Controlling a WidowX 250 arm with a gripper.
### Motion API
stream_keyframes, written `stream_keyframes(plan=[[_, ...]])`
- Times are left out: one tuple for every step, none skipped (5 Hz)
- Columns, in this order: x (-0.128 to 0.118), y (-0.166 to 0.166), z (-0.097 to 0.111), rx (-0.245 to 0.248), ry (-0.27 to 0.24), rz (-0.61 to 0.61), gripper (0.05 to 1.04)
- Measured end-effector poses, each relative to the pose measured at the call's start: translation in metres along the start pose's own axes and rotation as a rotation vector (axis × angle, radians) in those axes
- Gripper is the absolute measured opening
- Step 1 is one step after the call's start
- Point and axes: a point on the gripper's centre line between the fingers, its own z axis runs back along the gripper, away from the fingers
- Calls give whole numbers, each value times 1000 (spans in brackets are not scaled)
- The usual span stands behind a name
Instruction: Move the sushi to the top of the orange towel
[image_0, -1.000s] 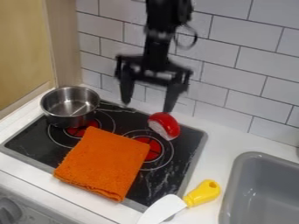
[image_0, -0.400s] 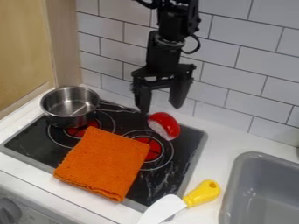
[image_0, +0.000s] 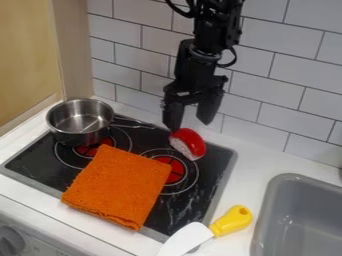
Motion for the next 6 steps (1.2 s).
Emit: stream_keyframes(plan=[[-1, -3, -4, -36, 22, 6, 999], [-6, -9, -16, -71, 74, -48, 999], [-5, -7, -37, -30, 99, -53, 999], [-7, -5, -45, -8, 116, -40, 999], [-7, -7, -46, -19, 122, -27, 942], [-6, -10, -46, -44, 113, -16, 649]])
